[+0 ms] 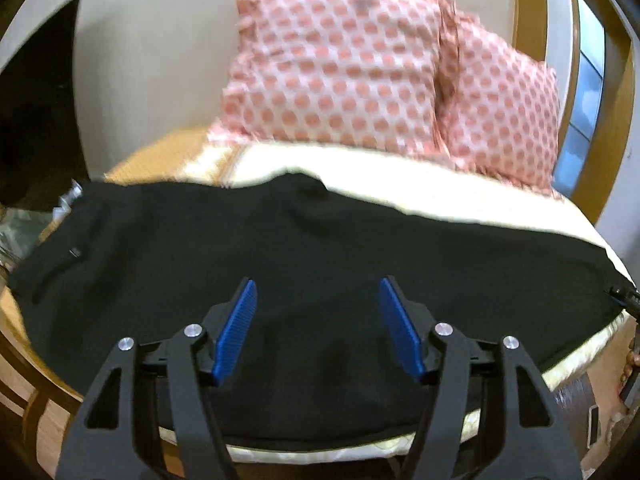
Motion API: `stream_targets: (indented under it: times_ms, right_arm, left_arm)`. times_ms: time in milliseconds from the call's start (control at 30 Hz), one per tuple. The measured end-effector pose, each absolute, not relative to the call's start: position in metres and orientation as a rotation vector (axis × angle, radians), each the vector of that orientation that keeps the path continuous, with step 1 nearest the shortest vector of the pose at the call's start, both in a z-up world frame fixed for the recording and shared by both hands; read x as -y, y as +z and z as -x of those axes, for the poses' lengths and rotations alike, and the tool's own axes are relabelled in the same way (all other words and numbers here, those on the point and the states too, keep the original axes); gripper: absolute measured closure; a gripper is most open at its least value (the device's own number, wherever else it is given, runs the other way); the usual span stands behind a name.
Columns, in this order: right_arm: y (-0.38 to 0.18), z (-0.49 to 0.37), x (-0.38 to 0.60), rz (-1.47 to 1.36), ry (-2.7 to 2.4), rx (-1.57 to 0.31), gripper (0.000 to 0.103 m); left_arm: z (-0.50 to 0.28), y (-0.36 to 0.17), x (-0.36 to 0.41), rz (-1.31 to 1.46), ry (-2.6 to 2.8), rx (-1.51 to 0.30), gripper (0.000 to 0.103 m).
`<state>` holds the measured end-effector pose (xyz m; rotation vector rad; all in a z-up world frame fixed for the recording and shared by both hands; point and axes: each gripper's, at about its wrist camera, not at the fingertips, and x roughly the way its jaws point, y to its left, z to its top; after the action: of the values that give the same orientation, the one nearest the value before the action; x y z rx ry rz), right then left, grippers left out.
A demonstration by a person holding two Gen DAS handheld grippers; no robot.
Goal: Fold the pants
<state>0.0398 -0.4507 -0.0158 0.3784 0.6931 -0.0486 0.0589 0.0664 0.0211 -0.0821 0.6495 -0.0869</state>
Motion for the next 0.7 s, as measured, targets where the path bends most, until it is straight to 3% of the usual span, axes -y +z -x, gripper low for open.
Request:
stream_targets:
  times_ms: [167,267,400,700]
  right_arm:
    - [-0.007,-0.014,0.462,-0.398,-0.033,-0.686,0.048]
    - [0.005,0.006,0.501,-0.496,-0.230,-0.571,0.025]
    - [0.007,0.014,0.541,-0.538,-0.433,-0.534,0.026]
    - [-0.016,0.003,0.564,-0.601,-0.505,-0.591,0.026]
  left_arm:
    - [-0.061,0.003,-0.068,0.091,-0.117,-0.689,0.036]
    - [-0.061,-0.006,-0.070,0.090,-0.123,-0.707,0.032]
    - [-0.055,-0.013,-0.060,0.022,-0.132,-0.675,0.020]
    - [-0.055,-0.015,-0.055,0.006,-0.143,-0.664,0.010]
